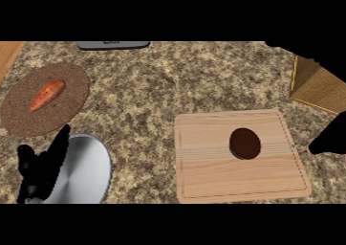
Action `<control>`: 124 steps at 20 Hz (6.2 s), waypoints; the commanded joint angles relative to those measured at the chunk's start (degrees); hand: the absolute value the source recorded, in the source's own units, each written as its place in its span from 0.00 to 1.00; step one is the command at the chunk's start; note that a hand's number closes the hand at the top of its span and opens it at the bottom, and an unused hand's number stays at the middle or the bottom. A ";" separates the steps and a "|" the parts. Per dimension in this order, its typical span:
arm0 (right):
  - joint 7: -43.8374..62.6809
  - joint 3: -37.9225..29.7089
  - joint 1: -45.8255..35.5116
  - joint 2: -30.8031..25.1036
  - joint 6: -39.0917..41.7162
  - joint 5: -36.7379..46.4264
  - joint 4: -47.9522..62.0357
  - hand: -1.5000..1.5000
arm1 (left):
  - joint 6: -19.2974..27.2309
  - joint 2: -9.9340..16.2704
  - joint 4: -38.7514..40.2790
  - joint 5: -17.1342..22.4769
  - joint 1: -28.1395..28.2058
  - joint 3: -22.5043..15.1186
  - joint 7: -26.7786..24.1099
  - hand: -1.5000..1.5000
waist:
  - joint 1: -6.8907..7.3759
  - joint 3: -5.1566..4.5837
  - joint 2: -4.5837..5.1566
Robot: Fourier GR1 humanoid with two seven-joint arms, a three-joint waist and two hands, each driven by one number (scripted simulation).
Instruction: Pick the cupcake from the cutting board and place it in the basket
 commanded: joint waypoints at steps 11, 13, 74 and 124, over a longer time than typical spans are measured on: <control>10.10 -4.74 1.66 -9.49 7.97 -17.87 -5.84 0.00 | -2.34 -0.65 1.47 0.48 2.50 -0.65 5.67 0.50 | 1.73 -0.62 1.12; 8.65 -4.34 5.20 -8.55 5.91 -15.56 -7.11 0.00 | -3.10 -2.13 5.12 -0.42 2.90 -1.07 2.82 0.50 | 1.41 -0.63 1.29; -15.62 10.34 23.92 18.85 -7.07 34.33 13.94 0.00 | -3.86 -7.94 -2.97 -8.93 4.66 0.89 9.80 0.50 | 3.07 -0.54 1.42; 19.17 -22.29 -8.57 31.07 -38.35 57.35 14.59 1.00 | -8.06 -8.38 0.22 -10.74 5.18 7.03 8.63 0.50 | 1.99 -0.60 1.20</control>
